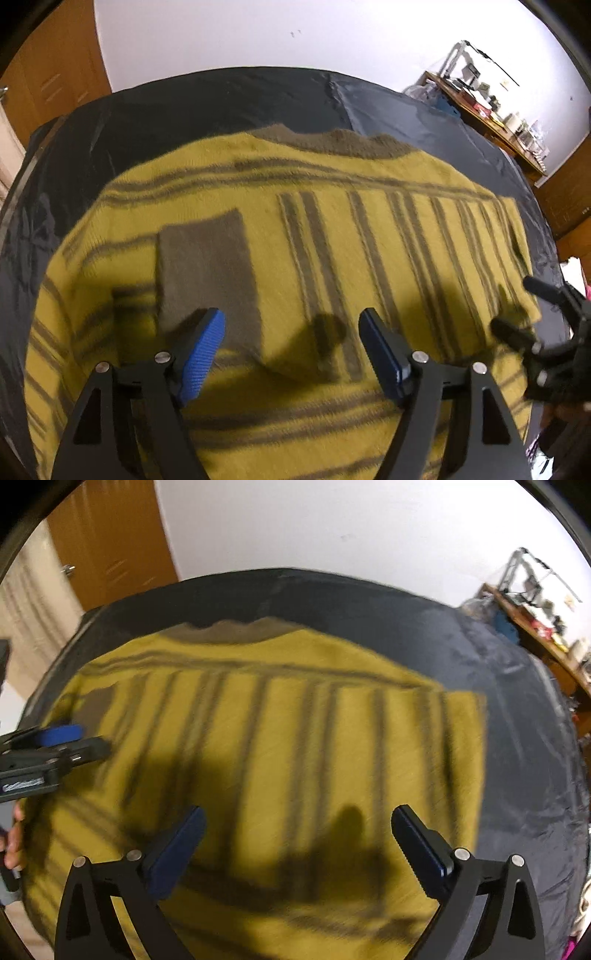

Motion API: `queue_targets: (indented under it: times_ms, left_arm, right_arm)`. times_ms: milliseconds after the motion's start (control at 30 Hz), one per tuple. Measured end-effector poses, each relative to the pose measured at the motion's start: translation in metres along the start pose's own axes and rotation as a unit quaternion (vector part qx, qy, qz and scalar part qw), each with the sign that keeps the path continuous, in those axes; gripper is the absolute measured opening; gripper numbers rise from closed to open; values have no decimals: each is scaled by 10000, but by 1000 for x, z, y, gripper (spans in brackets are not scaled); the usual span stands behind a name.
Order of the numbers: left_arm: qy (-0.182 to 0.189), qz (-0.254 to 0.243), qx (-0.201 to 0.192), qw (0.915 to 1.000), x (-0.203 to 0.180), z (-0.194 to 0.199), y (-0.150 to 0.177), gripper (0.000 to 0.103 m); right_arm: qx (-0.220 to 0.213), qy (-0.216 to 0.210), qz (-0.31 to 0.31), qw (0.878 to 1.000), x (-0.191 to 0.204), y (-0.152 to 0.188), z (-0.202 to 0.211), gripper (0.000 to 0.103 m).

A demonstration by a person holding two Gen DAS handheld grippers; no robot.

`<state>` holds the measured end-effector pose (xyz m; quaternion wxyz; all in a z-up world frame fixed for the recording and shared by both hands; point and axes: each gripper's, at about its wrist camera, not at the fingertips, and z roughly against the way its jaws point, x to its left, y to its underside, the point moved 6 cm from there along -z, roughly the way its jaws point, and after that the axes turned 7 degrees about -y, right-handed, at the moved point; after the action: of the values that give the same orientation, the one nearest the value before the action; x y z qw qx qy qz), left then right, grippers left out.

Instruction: Fold clothes

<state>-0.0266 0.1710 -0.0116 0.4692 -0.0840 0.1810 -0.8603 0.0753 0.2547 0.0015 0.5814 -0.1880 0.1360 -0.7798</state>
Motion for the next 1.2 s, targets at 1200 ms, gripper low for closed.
queue_targets:
  times_ms: [1200]
  left_arm:
    - [-83,2616,-331,9646,92,112,177,85]
  right_arm:
    - [295,-666,1881,9794,118,74,-22,103]
